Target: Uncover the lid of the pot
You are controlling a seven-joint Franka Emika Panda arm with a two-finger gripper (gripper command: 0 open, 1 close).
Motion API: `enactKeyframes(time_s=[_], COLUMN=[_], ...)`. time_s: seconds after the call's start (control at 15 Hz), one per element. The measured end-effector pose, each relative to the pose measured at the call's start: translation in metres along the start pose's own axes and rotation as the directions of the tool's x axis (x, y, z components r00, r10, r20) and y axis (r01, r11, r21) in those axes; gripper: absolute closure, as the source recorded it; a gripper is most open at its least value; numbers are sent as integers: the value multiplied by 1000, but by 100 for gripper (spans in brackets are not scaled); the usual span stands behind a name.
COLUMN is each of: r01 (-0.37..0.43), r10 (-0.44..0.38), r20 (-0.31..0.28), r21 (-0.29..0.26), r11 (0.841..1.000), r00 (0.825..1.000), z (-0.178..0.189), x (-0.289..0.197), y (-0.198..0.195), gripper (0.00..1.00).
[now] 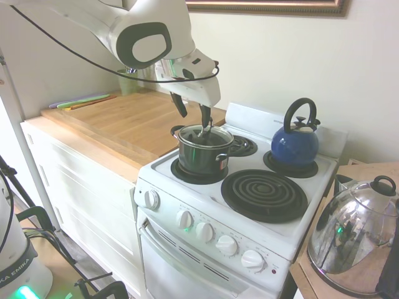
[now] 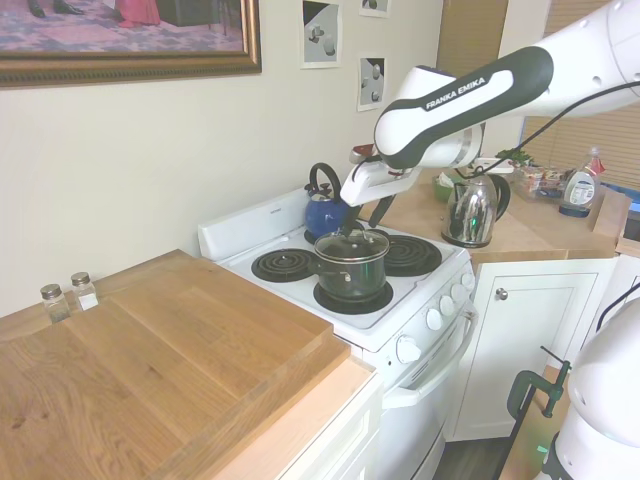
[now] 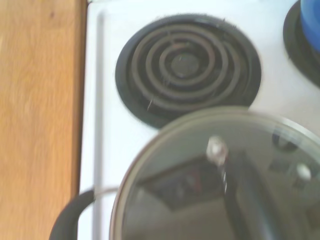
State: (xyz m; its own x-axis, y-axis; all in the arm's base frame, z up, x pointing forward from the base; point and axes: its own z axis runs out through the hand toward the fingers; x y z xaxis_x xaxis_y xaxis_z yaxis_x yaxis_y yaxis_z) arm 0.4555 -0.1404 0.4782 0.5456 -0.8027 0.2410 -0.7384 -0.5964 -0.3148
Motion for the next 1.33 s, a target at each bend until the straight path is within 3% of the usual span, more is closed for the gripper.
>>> enactKeyframes(time_s=[1.33], r01=[-47], r10=[47], r20=[33], r21=[-11], r11=[999], r00=[998], z=[19], x=[24], y=[5], gripper=[100])
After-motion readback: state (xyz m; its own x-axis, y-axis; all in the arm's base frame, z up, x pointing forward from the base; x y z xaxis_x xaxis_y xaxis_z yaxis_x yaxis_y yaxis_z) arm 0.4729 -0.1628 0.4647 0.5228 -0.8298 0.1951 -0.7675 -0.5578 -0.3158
